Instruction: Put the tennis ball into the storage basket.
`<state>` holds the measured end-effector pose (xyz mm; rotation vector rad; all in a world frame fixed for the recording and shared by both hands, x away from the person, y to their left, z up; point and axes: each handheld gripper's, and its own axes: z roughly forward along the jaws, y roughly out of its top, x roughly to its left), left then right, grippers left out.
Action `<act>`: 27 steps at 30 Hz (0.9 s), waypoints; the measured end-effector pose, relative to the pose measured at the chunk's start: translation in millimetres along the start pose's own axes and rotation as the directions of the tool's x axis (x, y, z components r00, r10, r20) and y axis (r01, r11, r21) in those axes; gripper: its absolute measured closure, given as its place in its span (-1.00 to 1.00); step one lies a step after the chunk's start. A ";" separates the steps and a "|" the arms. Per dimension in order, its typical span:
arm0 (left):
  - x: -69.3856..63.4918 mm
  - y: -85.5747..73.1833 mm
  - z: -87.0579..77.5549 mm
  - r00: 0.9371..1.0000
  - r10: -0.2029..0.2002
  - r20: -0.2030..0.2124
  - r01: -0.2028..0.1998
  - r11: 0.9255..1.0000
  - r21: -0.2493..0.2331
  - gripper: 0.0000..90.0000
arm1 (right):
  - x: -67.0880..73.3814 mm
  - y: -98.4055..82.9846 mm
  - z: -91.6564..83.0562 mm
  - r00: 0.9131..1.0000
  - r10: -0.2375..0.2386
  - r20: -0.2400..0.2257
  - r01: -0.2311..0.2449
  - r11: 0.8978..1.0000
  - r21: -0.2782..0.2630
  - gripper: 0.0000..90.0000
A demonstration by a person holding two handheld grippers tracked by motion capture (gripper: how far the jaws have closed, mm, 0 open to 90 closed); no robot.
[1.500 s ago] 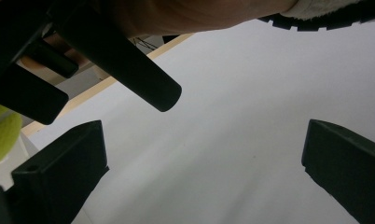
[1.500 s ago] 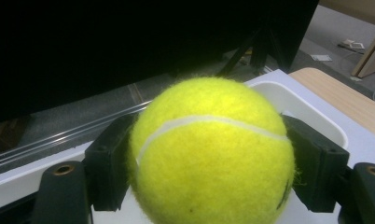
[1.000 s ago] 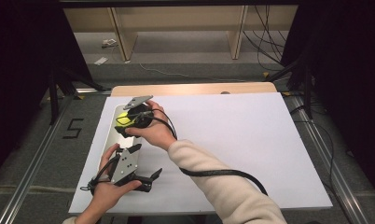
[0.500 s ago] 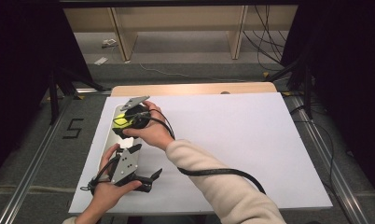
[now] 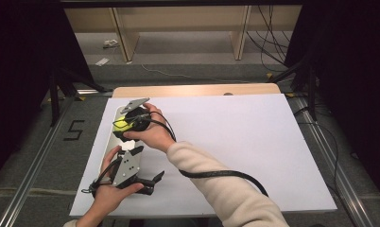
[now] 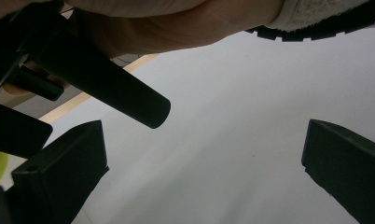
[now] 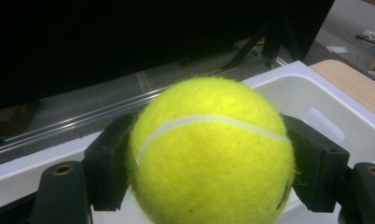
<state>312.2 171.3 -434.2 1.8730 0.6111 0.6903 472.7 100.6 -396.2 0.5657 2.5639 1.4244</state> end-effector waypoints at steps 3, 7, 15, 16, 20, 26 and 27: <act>-0.1 0.0 0.0 1.000 0.000 0.000 0.000 1.000 -0.001 -1.00 | -0.5 0.1 1.0 1.000 -0.006 -0.001 0.006 1.000 0.004 -0.41; 0.0 0.0 0.0 1.000 0.000 0.001 0.000 1.000 0.000 -1.00 | -0.7 -0.3 1.7 1.000 -0.004 -0.001 0.004 1.000 0.010 -0.41; 0.1 0.0 0.0 1.000 0.001 0.001 -0.001 1.000 0.000 -1.00 | -0.6 -2.6 5.0 1.000 -0.006 -0.003 0.006 1.000 0.021 -0.42; 0.1 0.0 0.0 1.000 0.001 0.001 -0.001 1.000 0.000 -1.00 | -0.6 -2.9 5.5 1.000 -0.006 -0.001 0.006 1.000 0.023 -0.42; 0.3 0.0 -0.1 1.000 0.001 0.000 -0.001 1.000 0.000 -1.00 | -0.6 -3.7 6.5 1.000 -0.005 -0.003 0.005 1.000 0.030 -0.42; 0.0 0.0 0.0 1.000 0.001 0.002 -0.001 1.000 0.000 -1.00 | -0.5 -4.1 7.6 1.000 -0.007 0.000 0.007 0.999 0.034 -0.42; 0.1 0.0 0.0 1.000 0.002 0.002 -0.002 1.000 0.000 -1.00 | -0.5 -4.0 7.8 1.000 -0.008 -0.001 0.008 0.999 0.034 -0.42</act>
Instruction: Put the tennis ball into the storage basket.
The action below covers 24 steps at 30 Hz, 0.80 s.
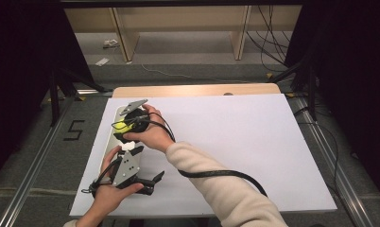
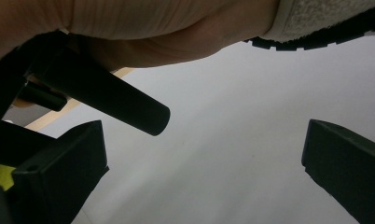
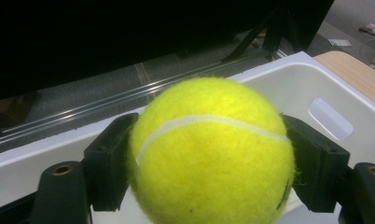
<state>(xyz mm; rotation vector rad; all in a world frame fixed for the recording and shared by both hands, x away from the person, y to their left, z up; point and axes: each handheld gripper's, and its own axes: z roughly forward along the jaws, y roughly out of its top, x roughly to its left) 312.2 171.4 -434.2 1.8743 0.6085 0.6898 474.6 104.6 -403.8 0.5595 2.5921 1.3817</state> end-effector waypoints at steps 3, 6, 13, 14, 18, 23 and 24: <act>-0.1 0.0 0.0 1.000 0.000 0.000 0.000 1.000 0.000 -1.00 | 0.0 0.3 0.3 1.000 -0.005 0.001 0.005 1.000 -0.001 -0.42; 0.1 -0.1 -0.1 1.000 -0.002 0.000 0.002 1.000 0.000 -1.00 | 0.2 0.0 1.3 1.000 -0.009 -0.002 0.009 1.000 0.003 -0.42; 0.2 -0.1 -0.1 1.000 0.001 0.001 -0.001 1.000 0.000 -1.00 | 0.0 -1.2 3.3 1.000 -0.005 -0.006 0.005 1.000 0.016 -0.42; 0.1 -0.1 0.0 1.000 0.001 0.002 -0.001 1.000 0.000 -1.00 | 0.3 -1.1 3.4 1.000 -0.005 -0.006 0.005 1.000 0.018 -0.42; -0.2 0.0 0.0 1.000 0.001 0.001 -0.001 1.000 0.000 -1.00 | 0.1 -0.9 3.6 1.000 -0.007 -0.008 0.007 1.000 0.025 -0.42; -0.3 0.0 0.0 1.000 0.002 0.002 -0.002 1.000 0.001 -1.00 | 0.8 -1.0 4.0 1.000 -0.009 -0.005 0.009 1.000 0.022 -0.42; -0.2 0.0 0.0 1.000 0.001 0.002 -0.001 1.000 0.000 -1.00 | 0.9 -1.0 4.1 1.000 -0.011 -0.006 0.011 1.000 0.024 -0.42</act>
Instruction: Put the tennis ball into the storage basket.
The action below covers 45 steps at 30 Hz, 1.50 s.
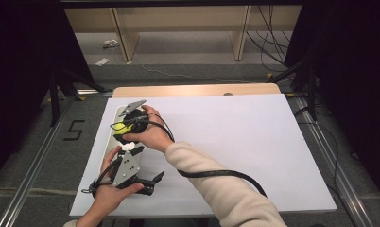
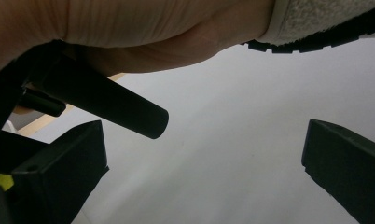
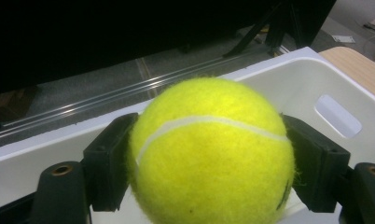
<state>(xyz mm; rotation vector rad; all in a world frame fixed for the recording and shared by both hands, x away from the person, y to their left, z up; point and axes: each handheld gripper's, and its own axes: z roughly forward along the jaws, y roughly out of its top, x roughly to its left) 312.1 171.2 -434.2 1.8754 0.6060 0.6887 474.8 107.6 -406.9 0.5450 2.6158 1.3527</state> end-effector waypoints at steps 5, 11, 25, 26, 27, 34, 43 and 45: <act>-0.1 -0.1 -0.1 1.000 -0.002 0.000 0.002 1.000 0.000 -1.00 | 0.7 0.0 1.2 1.000 -0.001 -0.002 0.001 1.000 0.003 -0.42; -0.2 -0.1 -0.1 1.000 -0.003 0.000 0.003 1.000 -0.001 -1.00 | 1.3 0.2 2.3 1.000 -0.010 -0.005 0.010 1.000 0.001 -0.43; -0.2 -0.1 -0.1 1.000 -0.002 0.000 0.002 1.000 0.000 -1.00 | 2.7 1.4 3.3 1.000 -0.015 -0.007 0.015 1.000 0.003 -0.43; -0.2 -0.1 -0.1 1.000 -0.003 0.000 0.003 1.000 -0.001 -1.00 | 3.0 1.4 3.4 1.000 -0.013 -0.007 0.014 1.000 0.005 -0.43; -0.2 -0.1 -0.1 1.000 -0.002 0.000 0.002 1.000 0.000 -1.00 | 3.4 1.3 3.8 1.000 -0.012 -0.005 0.012 1.000 0.002 -0.43; -0.3 -0.1 -0.1 1.000 -0.003 0.001 0.003 1.000 0.000 -1.00 | 3.8 2.3 3.2 1.000 -0.014 -0.007 0.014 1.000 -0.011 -0.48; -0.5 -0.1 0.0 1.000 -0.001 0.002 0.001 1.000 0.000 -1.00 | 0.4 4.2 -7.0 1.000 -0.025 0.004 0.025 0.999 -0.021 -0.64; -0.5 -0.1 0.1 1.000 -0.003 0.001 0.003 1.000 0.001 -1.00 | -0.7 4.1 -10.1 1.000 -0.022 0.010 0.022 0.999 -0.025 -0.64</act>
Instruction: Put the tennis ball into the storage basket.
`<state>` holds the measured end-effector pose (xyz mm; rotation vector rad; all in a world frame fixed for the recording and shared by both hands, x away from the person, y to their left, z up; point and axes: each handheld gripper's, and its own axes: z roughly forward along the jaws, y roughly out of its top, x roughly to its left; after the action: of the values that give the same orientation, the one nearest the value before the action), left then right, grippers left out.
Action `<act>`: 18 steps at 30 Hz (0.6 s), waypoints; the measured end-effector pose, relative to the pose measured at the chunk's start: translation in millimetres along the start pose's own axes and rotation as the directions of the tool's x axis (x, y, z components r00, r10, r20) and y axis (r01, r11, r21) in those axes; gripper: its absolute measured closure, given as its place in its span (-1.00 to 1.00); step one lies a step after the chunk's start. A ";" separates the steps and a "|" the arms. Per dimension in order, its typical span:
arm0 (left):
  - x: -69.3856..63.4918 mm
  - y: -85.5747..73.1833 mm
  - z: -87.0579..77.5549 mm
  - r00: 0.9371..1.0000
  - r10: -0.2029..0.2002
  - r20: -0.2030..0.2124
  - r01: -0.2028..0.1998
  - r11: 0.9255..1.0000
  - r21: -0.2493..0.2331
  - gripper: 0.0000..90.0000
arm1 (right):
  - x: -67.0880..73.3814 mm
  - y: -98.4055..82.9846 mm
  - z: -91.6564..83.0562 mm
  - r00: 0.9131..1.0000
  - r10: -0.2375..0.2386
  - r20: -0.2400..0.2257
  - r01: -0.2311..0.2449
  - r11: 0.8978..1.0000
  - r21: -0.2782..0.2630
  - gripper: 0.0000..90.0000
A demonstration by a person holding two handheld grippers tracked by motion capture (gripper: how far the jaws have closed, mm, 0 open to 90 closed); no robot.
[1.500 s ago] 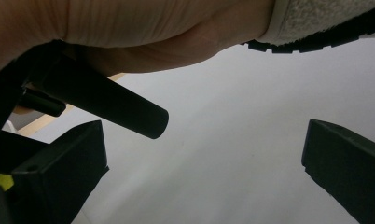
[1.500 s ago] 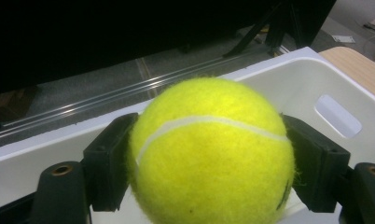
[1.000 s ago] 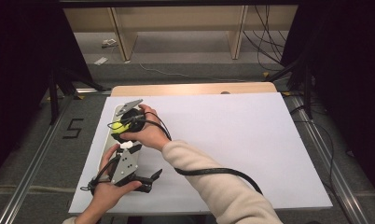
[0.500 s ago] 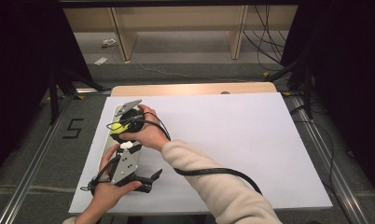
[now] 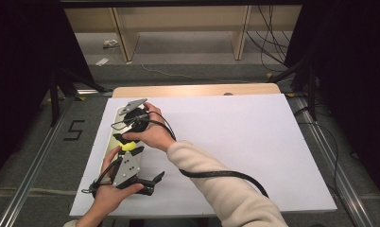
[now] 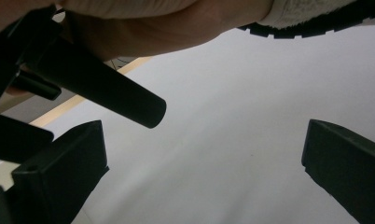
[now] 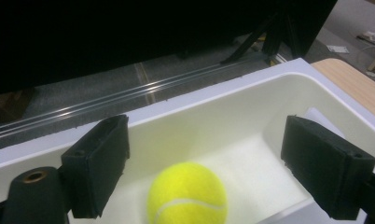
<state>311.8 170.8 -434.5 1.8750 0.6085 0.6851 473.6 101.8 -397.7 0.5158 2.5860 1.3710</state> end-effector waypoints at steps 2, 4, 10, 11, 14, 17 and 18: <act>0.0 -0.1 0.1 1.000 0.000 0.001 0.000 1.000 0.000 -1.00 | -1.5 -0.3 -3.2 1.000 -0.002 0.007 0.002 1.000 -0.003 -0.64; 0.0 0.0 0.1 1.000 0.001 0.001 -0.001 1.000 0.000 -1.00 | -2.9 -0.6 -6.5 1.000 -0.001 0.013 0.002 1.000 -0.008 -0.64; 0.1 -0.1 -0.1 1.000 -0.001 0.001 0.001 1.000 0.000 -1.00 | -6.7 -2.8 -18.9 1.000 0.002 0.028 -0.002 1.000 -0.016 -0.64; 0.1 -0.1 -0.1 1.000 -0.001 0.001 0.001 1.000 0.000 -1.00 | -7.2 -3.3 -20.3 1.000 0.004 0.030 -0.003 1.000 -0.020 -0.64; 0.3 -0.1 -0.3 1.000 0.000 0.001 0.000 1.000 0.000 -1.00 | -10.6 -6.1 -28.5 0.999 0.005 0.040 -0.004 1.000 -0.020 -0.64; 0.4 -0.2 -0.1 1.000 -0.002 0.000 0.002 1.000 -0.001 -1.00 | -13.3 -9.2 -35.8 0.999 0.016 0.049 -0.014 1.000 -0.026 -0.64; 0.3 -0.2 -0.2 1.000 -0.002 0.000 0.002 1.000 -0.001 -1.00 | -14.5 -10.6 -38.3 0.998 0.016 0.054 -0.014 0.999 -0.029 -0.64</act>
<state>311.9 171.3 -434.5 1.8731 0.6095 0.6847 472.9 61.4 -385.0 0.5615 2.5205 1.3772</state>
